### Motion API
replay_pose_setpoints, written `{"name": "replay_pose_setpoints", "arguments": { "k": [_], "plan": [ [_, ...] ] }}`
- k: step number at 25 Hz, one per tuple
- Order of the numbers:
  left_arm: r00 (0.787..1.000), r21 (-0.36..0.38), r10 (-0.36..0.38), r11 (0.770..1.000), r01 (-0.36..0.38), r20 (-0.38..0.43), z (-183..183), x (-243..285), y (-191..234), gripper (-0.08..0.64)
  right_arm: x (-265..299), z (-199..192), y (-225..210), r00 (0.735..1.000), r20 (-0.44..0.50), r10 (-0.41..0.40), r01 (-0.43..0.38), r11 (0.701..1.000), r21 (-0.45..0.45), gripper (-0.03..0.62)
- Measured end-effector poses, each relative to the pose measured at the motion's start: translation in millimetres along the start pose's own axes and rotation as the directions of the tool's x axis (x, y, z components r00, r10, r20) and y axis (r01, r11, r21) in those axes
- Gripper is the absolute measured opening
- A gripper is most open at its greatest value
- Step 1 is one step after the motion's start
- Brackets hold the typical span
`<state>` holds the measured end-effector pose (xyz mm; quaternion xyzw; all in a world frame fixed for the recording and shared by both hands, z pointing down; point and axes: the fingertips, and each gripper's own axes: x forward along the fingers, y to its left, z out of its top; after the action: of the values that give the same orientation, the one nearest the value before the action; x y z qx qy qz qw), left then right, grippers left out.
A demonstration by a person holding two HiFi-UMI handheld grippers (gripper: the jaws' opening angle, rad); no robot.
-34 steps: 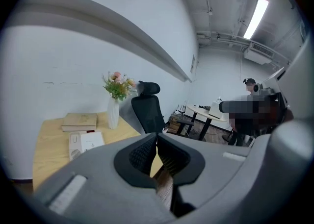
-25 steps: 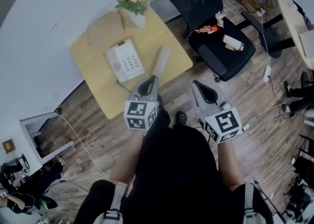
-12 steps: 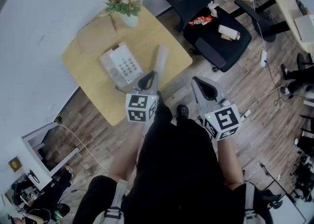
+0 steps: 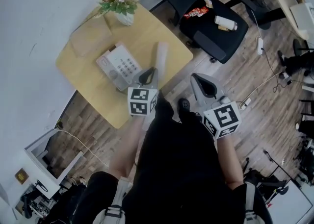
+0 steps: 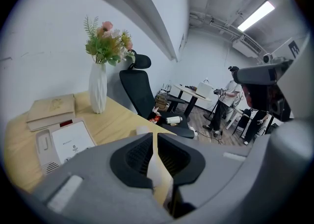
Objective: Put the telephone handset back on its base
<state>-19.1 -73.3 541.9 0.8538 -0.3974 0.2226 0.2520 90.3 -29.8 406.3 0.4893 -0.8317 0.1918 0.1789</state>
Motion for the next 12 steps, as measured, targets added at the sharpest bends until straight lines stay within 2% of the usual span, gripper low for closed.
{"name": "replay_pose_setpoints", "arguments": {
  "k": [4,6,7,12],
  "plan": [
    [0.999,0.008,-0.025,1.000,0.026,-0.030,-11,13,5,0.015,4,-8,3,1.000,-0.019,-0.020,0.021,1.000,0.012,0.005],
    [0.998,0.008,-0.028,1.000,0.029,-0.050,-17,19,9,0.047,5,-11,4,0.999,-0.025,-0.028,0.028,0.999,0.018,0.005],
    [0.998,0.006,-0.028,1.000,0.029,-0.059,-20,22,11,0.085,6,-13,4,0.999,-0.028,-0.030,0.031,0.999,0.022,0.005],
    [0.996,0.003,-0.023,1.000,0.024,-0.085,-28,30,14,0.101,6,-18,3,0.999,-0.035,-0.035,0.036,0.999,0.036,0.005]
  ]
}}
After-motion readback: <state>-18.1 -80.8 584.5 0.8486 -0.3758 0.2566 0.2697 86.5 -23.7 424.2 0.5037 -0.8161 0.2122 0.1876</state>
